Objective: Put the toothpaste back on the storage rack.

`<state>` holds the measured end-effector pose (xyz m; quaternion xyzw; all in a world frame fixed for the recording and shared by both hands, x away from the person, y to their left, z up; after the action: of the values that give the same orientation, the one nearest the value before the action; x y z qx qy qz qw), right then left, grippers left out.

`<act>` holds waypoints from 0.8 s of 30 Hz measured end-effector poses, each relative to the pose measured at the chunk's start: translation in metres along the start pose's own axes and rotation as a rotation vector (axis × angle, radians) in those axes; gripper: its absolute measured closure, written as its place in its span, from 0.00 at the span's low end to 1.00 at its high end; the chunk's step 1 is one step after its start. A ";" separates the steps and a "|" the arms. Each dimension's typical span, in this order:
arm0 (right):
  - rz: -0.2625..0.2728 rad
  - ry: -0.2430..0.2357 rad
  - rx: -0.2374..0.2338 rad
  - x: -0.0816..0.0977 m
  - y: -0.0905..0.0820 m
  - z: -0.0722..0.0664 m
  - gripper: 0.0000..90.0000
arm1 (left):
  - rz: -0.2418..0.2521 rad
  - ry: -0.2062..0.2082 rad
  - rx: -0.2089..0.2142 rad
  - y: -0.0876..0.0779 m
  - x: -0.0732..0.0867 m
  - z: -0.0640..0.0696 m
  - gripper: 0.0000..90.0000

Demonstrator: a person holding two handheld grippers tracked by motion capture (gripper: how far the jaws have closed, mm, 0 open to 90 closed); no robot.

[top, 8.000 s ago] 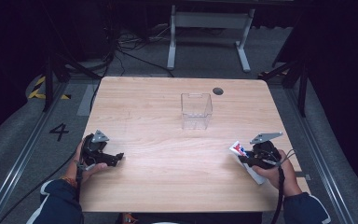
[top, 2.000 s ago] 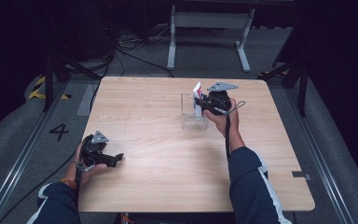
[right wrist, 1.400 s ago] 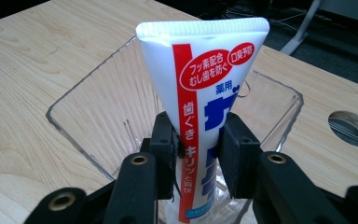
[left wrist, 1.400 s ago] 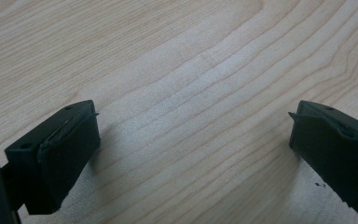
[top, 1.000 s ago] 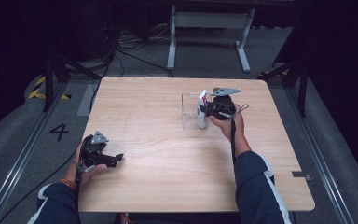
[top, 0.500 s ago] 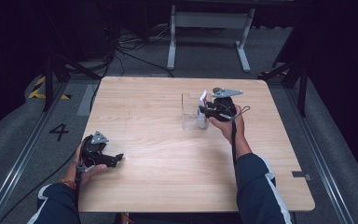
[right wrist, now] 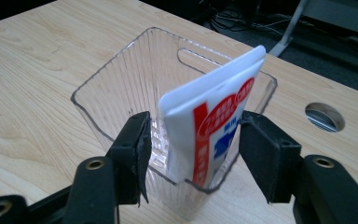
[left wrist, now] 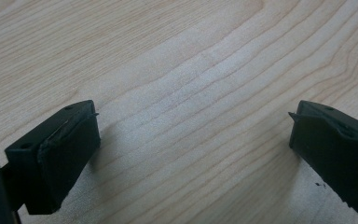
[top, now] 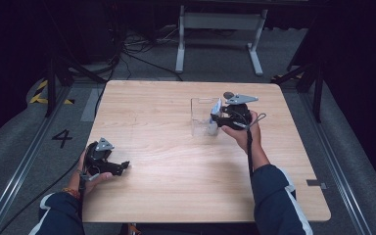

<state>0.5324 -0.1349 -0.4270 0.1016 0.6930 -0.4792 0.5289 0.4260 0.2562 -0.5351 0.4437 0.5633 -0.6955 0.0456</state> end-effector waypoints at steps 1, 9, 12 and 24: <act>-0.006 -0.003 -0.002 0.001 -0.001 0.001 0.50 | 0.000 0.001 0.000 0.000 0.000 0.000 0.02; -0.018 -0.043 -0.011 0.005 -0.007 -0.002 0.43 | 0.000 0.000 0.000 0.000 0.000 0.000 0.02; -0.019 -0.070 -0.019 0.006 -0.012 -0.006 0.43 | 0.001 -0.002 -0.001 0.000 0.000 0.000 0.02; -0.036 -0.154 0.007 0.011 -0.027 -0.012 0.41 | -0.001 -0.005 -0.002 0.000 0.000 0.000 0.02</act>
<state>0.5022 -0.1435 -0.4211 0.0537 0.6502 -0.4974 0.5718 0.4255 0.2562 -0.5352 0.4417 0.5641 -0.6960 0.0472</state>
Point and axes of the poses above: each handheld gripper's, and its own axes: y roughly forward along the jaws, x roughly out of its underside, z roughly to its right, the point moved 7 cm from there along y, roughly forward along the jaws, and after that the axes turned 2 degrees about -x, right-handed, at the moved point
